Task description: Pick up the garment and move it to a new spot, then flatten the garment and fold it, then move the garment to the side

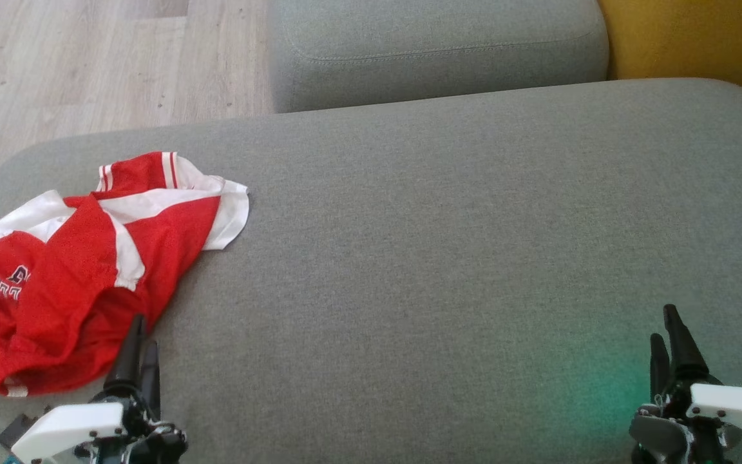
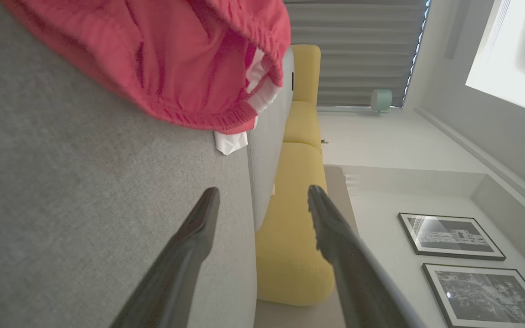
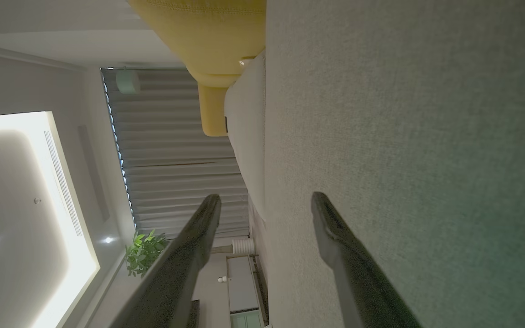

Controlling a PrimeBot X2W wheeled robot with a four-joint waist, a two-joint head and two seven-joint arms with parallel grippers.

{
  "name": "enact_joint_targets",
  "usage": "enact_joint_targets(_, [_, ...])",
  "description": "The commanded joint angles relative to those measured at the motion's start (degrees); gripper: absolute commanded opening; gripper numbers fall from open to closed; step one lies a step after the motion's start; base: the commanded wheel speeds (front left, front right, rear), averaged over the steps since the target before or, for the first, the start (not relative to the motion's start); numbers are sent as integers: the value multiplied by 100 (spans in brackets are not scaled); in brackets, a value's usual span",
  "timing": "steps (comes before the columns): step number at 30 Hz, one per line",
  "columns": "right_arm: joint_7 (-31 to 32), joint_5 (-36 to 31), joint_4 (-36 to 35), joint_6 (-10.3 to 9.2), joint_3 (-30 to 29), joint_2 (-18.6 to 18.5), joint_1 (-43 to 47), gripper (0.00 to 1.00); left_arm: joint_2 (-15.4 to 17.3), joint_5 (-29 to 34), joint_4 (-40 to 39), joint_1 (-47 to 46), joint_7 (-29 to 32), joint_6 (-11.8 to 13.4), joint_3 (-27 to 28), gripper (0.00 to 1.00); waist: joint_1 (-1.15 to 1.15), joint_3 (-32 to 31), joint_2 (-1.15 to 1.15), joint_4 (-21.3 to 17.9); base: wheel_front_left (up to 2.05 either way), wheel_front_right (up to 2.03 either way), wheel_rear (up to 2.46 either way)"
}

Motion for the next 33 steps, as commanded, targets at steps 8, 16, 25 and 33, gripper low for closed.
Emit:
enact_joint_targets(8, [-195,-750,-304,7,226,-34,-271,100,57,787,-428,-148,-166,-22,-38,100,0,-35,0,-1,0,0,0])
enact_joint_targets(16, [-312,-1587,-394,10,501,-72,-281,100,60,1449,-576,-92,-283,10,-46,100,0,-79,0,1,0,0,0])
enact_joint_targets(25, [-465,-2483,-433,13,819,-127,-280,100,85,2422,-749,19,-434,95,-213,100,0,-152,0,-4,0,0,0])
enact_joint_targets(33, [-600,-3076,-474,16,939,-80,-240,100,155,3054,-867,96,-568,285,-388,100,0,-220,0,0,0,0,0])
